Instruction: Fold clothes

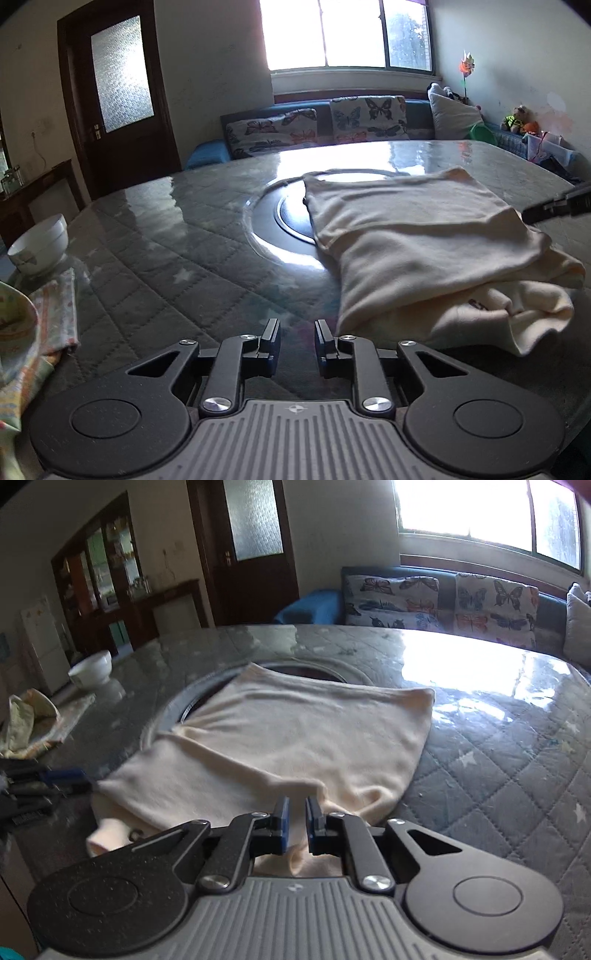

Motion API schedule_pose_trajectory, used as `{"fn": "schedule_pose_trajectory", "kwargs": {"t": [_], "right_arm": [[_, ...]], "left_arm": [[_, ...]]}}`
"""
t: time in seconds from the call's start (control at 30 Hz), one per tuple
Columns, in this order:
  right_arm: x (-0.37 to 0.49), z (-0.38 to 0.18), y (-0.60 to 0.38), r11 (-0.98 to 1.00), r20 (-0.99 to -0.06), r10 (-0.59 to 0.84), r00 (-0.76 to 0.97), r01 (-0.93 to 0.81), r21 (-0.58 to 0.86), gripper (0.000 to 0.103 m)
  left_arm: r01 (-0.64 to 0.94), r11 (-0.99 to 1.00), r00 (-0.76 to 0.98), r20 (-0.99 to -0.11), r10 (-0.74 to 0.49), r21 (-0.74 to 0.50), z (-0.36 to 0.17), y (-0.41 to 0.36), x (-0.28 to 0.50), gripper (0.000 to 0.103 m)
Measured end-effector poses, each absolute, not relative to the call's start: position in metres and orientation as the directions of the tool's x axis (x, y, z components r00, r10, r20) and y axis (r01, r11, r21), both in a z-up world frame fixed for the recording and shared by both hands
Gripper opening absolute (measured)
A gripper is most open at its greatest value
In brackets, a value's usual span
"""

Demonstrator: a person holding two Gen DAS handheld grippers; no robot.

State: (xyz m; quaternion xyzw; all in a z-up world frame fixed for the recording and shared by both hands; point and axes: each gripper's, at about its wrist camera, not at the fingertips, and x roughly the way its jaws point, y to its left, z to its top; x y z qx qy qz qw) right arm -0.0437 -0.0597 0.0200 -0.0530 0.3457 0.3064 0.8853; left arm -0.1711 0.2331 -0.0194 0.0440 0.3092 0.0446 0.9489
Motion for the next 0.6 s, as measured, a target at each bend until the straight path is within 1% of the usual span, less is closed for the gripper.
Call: {"fn": "schedule_pose_trajectory", "kwargs": {"t": [0.13,0.27,0.3,0.37,0.5,0.6], "right_arm": [[-0.045,0.027,-0.06,0.798,-0.616,0.522,0.59,-0.593,0.108,0.01],[-0.047,0.025,-0.047,0.761,-0.608,0.56,0.563,-0.64,0.109,0.012],[-0.047,0.022,-0.044,0.753,-0.61,0.565,0.555,-0.649,0.106,0.015],[-0.047,0.015,-0.04,0.743,-0.622,0.567,0.54,-0.662,0.101,0.018],[-0.05,0.0,-0.043,0.741,-0.663,0.549,0.509,-0.664,0.103,0.019],[-0.054,0.001,-0.047,0.73,-0.661,0.556,0.505,-0.677,0.097,0.019]], "left_arm": [[-0.043,0.996,0.83,-0.552,0.082,0.085,0.0,0.233,-0.166,0.022],[0.02,0.998,0.844,-0.536,0.012,0.054,0.007,0.219,-0.145,0.023],[0.038,0.998,0.843,-0.539,-0.004,0.052,0.006,0.215,-0.14,0.023],[0.061,0.996,0.827,-0.561,-0.018,0.058,-0.004,0.21,-0.134,0.024],[0.085,0.994,0.804,-0.595,-0.028,0.068,-0.017,0.208,-0.131,0.025],[0.089,0.993,0.792,-0.609,-0.025,0.074,-0.022,0.212,-0.134,0.025]]}}
